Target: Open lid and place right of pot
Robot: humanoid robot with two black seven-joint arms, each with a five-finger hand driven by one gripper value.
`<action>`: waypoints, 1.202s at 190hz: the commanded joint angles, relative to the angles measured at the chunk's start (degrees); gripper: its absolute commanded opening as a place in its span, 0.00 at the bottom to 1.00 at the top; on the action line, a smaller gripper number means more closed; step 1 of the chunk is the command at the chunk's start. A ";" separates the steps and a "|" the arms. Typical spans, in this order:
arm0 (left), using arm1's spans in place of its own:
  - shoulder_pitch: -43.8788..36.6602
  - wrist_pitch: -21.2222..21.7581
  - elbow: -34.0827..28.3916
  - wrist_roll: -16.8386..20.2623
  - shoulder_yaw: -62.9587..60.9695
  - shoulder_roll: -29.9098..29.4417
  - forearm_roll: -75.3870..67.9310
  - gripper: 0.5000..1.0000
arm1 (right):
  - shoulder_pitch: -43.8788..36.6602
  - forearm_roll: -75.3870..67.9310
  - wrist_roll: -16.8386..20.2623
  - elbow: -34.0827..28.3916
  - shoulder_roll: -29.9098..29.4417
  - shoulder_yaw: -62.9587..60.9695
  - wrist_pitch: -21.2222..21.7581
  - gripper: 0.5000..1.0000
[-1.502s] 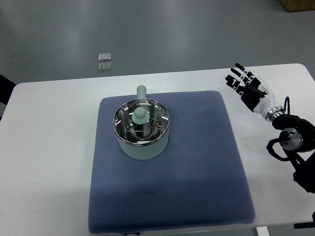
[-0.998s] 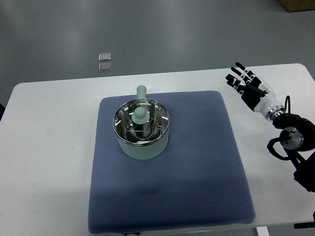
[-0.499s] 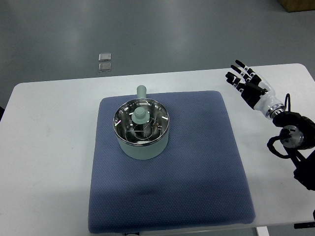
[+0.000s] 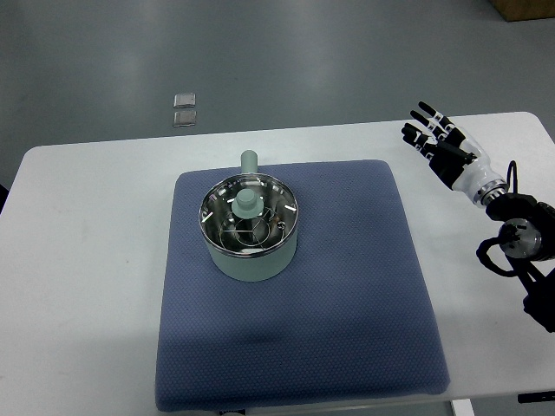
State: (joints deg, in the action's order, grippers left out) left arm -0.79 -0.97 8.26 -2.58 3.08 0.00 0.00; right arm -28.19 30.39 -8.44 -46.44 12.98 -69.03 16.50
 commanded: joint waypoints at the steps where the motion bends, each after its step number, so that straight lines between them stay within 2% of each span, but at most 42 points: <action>1: -0.09 0.01 0.00 0.03 0.00 0.00 0.00 1.00 | -0.11 0.02 0.00 -0.05 0.38 -0.05 0.02 0.88; 57: 0.00 0.01 0.00 0.03 0.00 0.00 0.00 1.00 | -1.78 0.54 0.00 -0.67 1.26 0.56 0.11 0.88; 73: 0.00 0.01 0.00 -0.06 0.00 0.00 0.00 1.00 | -2.74 0.46 -0.09 -1.46 2.58 1.00 0.11 0.88; 90: 0.00 0.01 0.00 -0.06 0.00 0.00 0.00 1.00 | -5.38 0.54 -2.63 -2.60 7.50 5.48 2.31 0.87; 100: 0.00 0.01 0.00 -0.06 0.00 0.00 0.00 1.00 | -5.38 0.54 -2.64 -2.60 7.50 5.48 2.31 0.87; 101: 0.00 0.01 0.00 0.03 0.00 0.00 0.00 1.00 | -6.86 0.54 -4.38 -3.21 10.02 9.31 3.09 0.87; 111: 0.00 0.01 0.00 0.03 0.00 0.00 0.00 1.00 | -8.72 0.63 -6.32 -4.53 12.86 13.65 3.19 0.87; 123: -0.09 0.01 0.00 -0.06 0.00 0.00 0.00 1.00 | -9.16 0.63 -6.59 -4.80 13.39 14.53 3.19 0.87; 124: 0.00 0.01 0.00 0.03 0.00 0.00 0.00 1.00 | -11.33 0.55 -8.16 -6.10 16.09 18.89 3.19 0.87; 142: 0.00 0.01 0.00 -0.06 0.00 0.00 0.00 1.00 | -13.29 0.63 -9.23 -7.44 18.05 22.53 3.19 0.87; 143: 0.00 0.01 0.00 -0.06 0.00 0.00 0.00 1.00 | -15.81 0.81 -10.27 -8.91 20.05 26.45 3.19 0.87; 153: 0.00 0.01 0.00 0.03 0.00 0.00 0.00 1.00 | -18.47 1.51 -11.25 -10.25 21.82 30.44 3.19 0.87; 165: 0.00 0.01 0.00 0.03 0.00 0.00 0.00 1.00 | -19.09 1.77 -11.42 -10.42 22.00 31.06 3.19 0.87; 166: 0.00 0.01 0.00 0.03 0.00 0.00 0.00 1.00 | -21.96 3.78 -12.47 -11.47 23.05 34.28 3.19 0.87; 180: 0.00 0.01 0.00 -0.06 0.00 0.00 0.00 1.00 | -25.50 7.04 -13.44 -12.97 23.85 37.82 3.10 0.87; 190: 0.00 0.01 0.00 -0.06 0.00 0.00 0.00 1.00 | -25.51 7.05 -13.45 -12.97 23.85 37.83 3.10 0.87; 192: 0.00 0.01 0.00 0.03 0.00 0.00 0.00 1.00 | -28.40 10.12 -13.62 -14.38 24.02 40.46 3.10 0.87; 229: 0.00 0.01 0.00 0.03 0.00 0.00 0.00 1.00 | -36.93 15.57 -13.71 -17.72 24.02 48.63 2.49 0.87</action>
State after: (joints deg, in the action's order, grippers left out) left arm -0.81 -0.96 8.26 -2.62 3.08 0.00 0.00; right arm -60.63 43.17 -22.13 -62.47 37.04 -24.89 19.41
